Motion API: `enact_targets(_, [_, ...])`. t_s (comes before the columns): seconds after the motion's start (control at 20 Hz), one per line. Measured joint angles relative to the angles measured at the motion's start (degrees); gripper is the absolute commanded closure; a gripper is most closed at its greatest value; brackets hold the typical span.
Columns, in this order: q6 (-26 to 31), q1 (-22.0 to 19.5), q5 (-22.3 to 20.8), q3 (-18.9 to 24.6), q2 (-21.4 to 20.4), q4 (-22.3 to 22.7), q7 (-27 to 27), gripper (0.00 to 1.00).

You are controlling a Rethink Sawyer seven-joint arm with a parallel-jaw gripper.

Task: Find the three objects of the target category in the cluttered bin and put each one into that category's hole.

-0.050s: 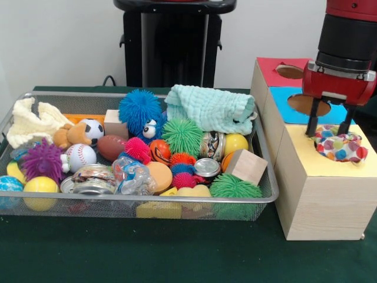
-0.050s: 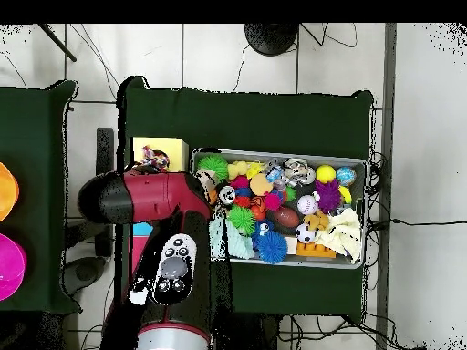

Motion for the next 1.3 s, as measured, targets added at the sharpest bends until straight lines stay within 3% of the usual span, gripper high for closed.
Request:
enact_targets(0.7, [0.1,-0.2,1.9,0.2,0.6,-0.4,0.0,1.0])
enact_targets(1.3, [-3.8,-4.6,4.8,5.2,4.4,-0.5,0.0,1.0])
